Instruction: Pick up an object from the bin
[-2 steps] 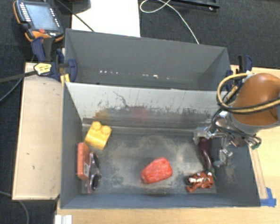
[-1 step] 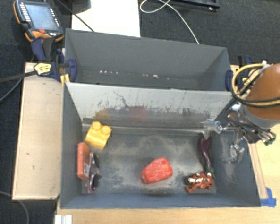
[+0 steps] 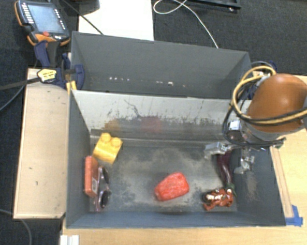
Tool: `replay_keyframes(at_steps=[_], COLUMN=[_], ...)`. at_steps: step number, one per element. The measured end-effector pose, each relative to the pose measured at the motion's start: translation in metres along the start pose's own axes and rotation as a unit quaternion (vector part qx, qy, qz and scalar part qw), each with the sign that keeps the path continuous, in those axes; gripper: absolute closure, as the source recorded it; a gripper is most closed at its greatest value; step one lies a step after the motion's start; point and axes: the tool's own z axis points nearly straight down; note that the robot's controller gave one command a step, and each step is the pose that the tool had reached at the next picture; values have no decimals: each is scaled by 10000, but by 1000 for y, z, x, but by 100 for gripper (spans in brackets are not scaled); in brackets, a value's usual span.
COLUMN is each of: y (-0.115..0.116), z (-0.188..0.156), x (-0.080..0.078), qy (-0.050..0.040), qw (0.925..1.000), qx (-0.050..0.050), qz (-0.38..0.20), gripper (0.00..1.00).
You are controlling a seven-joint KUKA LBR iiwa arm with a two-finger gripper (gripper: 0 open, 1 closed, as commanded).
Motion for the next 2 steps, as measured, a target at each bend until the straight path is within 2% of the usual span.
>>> replay_keyframes(at_steps=[1, 2], y=[-13, 1], z=[28, 29], x=[14, 7], qy=[-47, -15], qw=[9977, 9612], qx=[22, 13], qz=[669, -2758], gripper=[0, 100])
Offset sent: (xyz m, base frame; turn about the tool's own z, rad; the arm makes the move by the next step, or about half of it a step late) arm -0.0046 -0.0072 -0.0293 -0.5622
